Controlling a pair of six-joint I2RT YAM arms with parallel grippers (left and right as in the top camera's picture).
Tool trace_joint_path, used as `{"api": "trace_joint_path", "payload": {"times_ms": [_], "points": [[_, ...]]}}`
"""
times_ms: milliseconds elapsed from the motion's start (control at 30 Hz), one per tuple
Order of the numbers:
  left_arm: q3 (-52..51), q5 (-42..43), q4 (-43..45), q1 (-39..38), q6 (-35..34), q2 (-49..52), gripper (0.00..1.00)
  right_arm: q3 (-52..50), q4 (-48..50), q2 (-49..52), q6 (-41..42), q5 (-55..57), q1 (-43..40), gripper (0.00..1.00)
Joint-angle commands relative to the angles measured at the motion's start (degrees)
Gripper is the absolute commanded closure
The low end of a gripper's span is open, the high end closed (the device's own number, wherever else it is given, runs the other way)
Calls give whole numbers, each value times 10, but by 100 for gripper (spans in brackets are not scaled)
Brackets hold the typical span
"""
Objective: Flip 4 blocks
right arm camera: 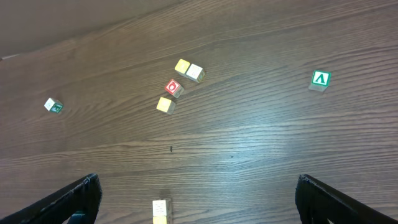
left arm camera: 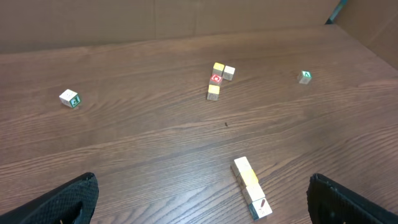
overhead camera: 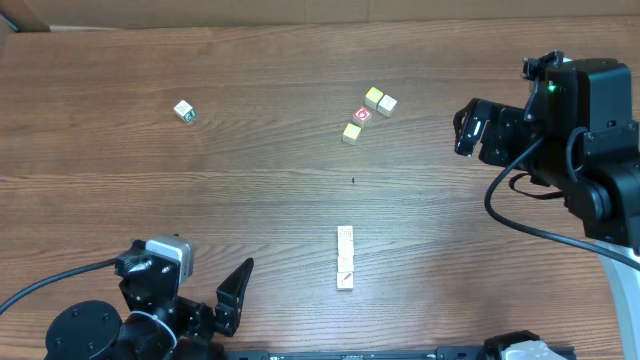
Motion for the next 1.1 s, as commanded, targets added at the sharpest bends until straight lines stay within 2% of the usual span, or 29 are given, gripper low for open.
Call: {"api": "trace_joint_path", "payload": {"times_ms": [0,333,533,833,967,1067], "points": [[-1,-5,0,-1,5,-2,0,7,3,1,-8,7,-2,0],[-1,-5,0,-1,5,-2,0,7,3,-1,-8,7,-2,0],[-1,-5,0,-1,5,-2,0,7,-4,-52,-8,10,1,0],[-1,-5,0,-1,5,-2,0,-45,16,-252,-8,23,1,0],[-1,-5,0,-1,5,-2,0,-133,83,-365,-10,22,1,0],[-1,-5,0,-1,5,-2,0,-248,161,-463,-15,22,1,0]]}}
